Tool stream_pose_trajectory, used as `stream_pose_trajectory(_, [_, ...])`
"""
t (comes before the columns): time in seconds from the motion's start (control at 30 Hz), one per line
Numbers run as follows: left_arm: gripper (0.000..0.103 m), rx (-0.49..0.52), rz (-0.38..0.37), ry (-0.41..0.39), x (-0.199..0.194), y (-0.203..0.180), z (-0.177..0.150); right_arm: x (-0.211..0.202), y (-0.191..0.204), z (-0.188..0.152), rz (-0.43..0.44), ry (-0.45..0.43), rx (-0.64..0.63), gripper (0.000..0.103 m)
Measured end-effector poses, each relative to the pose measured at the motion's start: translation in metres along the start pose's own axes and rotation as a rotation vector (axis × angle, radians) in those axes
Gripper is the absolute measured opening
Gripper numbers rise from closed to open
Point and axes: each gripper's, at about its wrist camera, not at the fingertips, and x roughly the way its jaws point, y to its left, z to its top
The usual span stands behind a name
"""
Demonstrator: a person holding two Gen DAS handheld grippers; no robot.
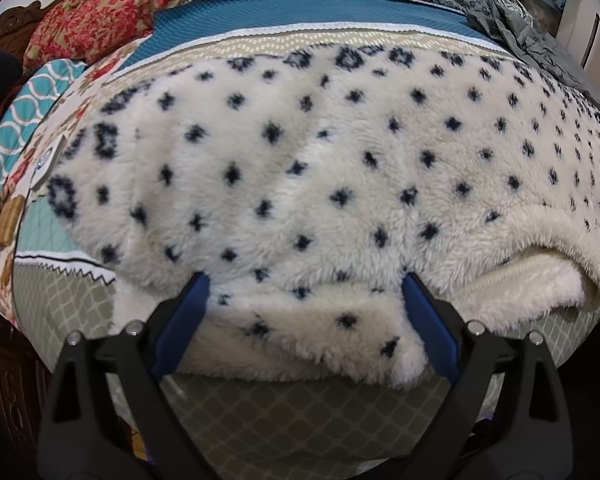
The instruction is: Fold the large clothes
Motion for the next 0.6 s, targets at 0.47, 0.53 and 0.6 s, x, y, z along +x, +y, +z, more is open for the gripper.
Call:
stream_pose_trajectory(0.47, [0.092, 0.009, 0.006, -0.006, -0.001, -0.002, 0.0, 0.06, 0.004, 0.006, 0.02, 0.15, 0.042, 0.088])
stream_pose_trajectory(0.53, [0.093, 0.014, 0.006, -0.009, -0.001, -0.002, 0.0, 0.062, 0.001, 0.004, 0.033, 0.141, 0.05, 0.088])
stream_pose_trajectory(0.6, [0.093, 0.018, 0.008, -0.013, -0.001, -0.002, 0.0, 0.063, 0.004, 0.004, 0.021, 0.143, 0.022, 0.088])
